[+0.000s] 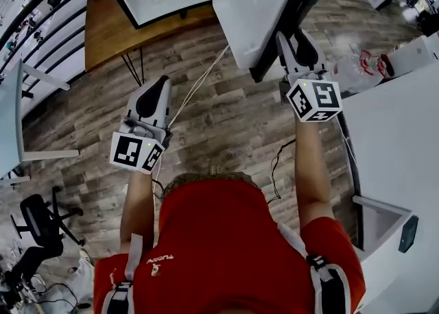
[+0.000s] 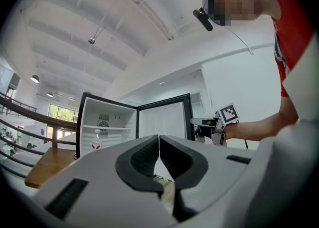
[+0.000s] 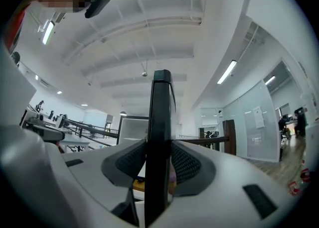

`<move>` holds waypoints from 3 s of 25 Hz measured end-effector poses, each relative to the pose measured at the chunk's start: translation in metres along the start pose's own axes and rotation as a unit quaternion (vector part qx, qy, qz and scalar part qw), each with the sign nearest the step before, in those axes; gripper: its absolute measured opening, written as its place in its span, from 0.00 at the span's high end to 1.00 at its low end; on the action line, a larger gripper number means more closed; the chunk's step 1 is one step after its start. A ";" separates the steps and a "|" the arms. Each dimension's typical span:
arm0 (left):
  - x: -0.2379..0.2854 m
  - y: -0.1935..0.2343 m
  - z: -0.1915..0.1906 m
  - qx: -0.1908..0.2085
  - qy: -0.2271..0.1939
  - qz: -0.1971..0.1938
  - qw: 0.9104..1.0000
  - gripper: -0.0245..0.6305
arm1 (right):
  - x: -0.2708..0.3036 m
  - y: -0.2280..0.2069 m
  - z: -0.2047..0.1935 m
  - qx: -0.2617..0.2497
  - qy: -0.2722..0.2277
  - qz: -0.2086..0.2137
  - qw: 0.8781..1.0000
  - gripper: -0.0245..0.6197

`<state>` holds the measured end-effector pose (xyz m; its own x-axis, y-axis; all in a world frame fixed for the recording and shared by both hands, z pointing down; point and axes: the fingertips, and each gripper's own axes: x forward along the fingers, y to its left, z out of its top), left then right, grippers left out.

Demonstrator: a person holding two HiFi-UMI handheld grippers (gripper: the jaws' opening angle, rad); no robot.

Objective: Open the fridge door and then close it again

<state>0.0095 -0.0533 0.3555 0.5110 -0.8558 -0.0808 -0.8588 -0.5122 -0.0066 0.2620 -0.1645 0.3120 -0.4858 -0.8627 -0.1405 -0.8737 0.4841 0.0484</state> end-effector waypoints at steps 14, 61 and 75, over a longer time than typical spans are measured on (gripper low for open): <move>-0.040 0.028 0.020 0.016 -0.007 -0.001 1.000 0.94 | -0.002 -0.007 -0.009 -0.026 0.036 -0.028 0.999 0.69; 0.001 0.059 0.028 0.035 -0.030 0.097 0.994 0.94 | 0.049 0.151 -0.007 -0.024 -0.028 0.188 0.981 0.81; 0.017 0.177 0.025 0.031 -0.034 0.080 0.996 0.94 | 0.138 0.235 -0.009 -0.018 -0.036 0.214 0.976 0.88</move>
<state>-0.1344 -0.1569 0.3275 0.3649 -0.9184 -0.1531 -0.9310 -0.3615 -0.0501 -0.0102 -0.1713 0.3131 -0.8041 -0.5701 -0.1686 -0.5927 0.7910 0.1518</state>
